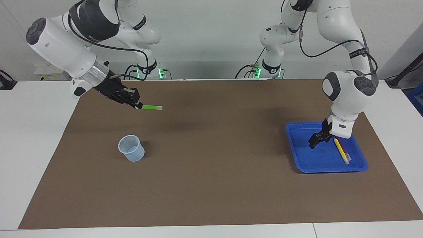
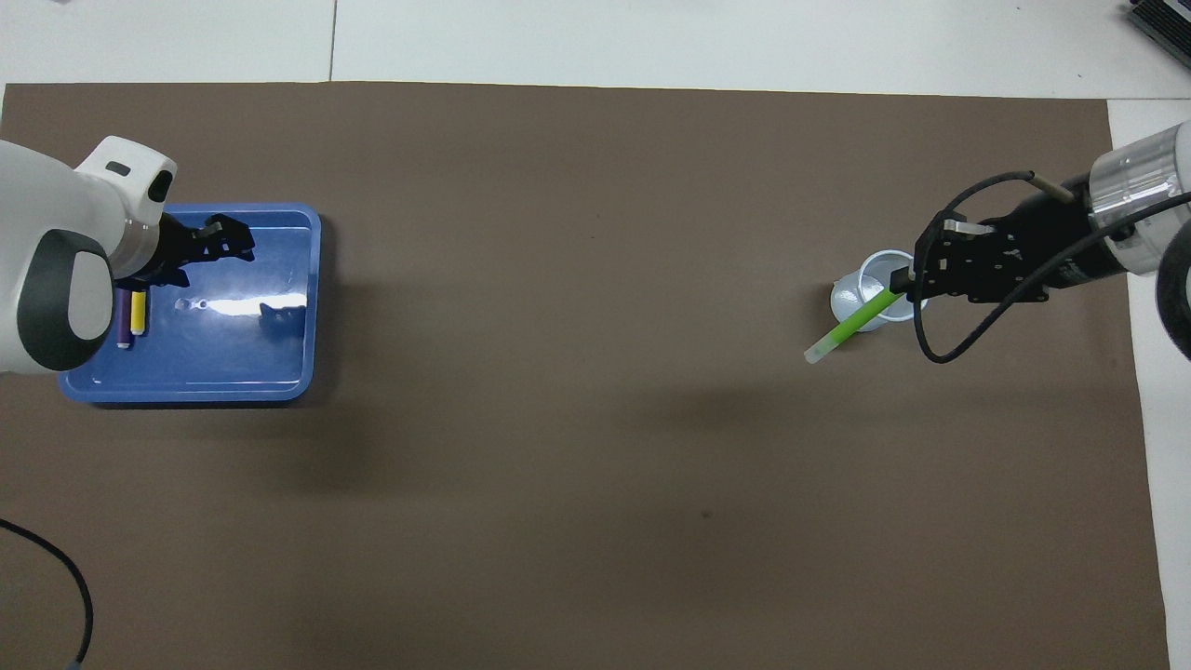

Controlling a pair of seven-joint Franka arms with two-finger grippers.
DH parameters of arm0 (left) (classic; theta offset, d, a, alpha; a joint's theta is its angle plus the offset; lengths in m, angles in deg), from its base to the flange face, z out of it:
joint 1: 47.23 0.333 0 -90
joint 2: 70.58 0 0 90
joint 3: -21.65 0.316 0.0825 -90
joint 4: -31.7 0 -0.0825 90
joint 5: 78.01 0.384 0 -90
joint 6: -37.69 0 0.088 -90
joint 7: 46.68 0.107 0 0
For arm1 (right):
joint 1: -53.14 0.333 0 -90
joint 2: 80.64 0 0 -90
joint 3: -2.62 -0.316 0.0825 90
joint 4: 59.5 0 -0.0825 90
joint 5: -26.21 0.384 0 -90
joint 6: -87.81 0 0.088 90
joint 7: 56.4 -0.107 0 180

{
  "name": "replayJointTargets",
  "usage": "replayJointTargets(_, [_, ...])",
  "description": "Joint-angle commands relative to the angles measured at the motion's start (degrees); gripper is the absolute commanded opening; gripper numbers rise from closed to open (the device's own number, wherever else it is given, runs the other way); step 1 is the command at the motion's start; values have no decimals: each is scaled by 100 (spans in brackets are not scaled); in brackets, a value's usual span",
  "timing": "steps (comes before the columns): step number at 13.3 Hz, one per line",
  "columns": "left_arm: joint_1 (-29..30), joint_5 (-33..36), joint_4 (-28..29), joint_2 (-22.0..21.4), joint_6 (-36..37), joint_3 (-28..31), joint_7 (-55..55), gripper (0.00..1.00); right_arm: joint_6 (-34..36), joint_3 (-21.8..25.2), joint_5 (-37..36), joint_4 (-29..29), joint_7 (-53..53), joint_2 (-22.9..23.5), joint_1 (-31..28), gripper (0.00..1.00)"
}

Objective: Right arm passes pens to left for tray arrangement
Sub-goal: 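Pull the green pen from the cup with the right gripper, then carry the green pen toward the left gripper while the left gripper approaches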

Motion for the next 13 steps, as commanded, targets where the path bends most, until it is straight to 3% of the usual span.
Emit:
replayJointTargets(1, [-342, -260, 69, -314, 392, 72, -680, 91, -182, -47, 351, 469, -510, -312, -48, 1])
replayJointTargets(4, [-781, -698, 69, -498, 655, 72, -1690, 100, -577, -47, 641, 655, -899, -374, 32, 1])
replayJointTargets(13, [-2459, -1017, -10, -771, 701, 72, -5969, 100, -2247, -56, 1160, 971, -2594, -312, 497, 0])
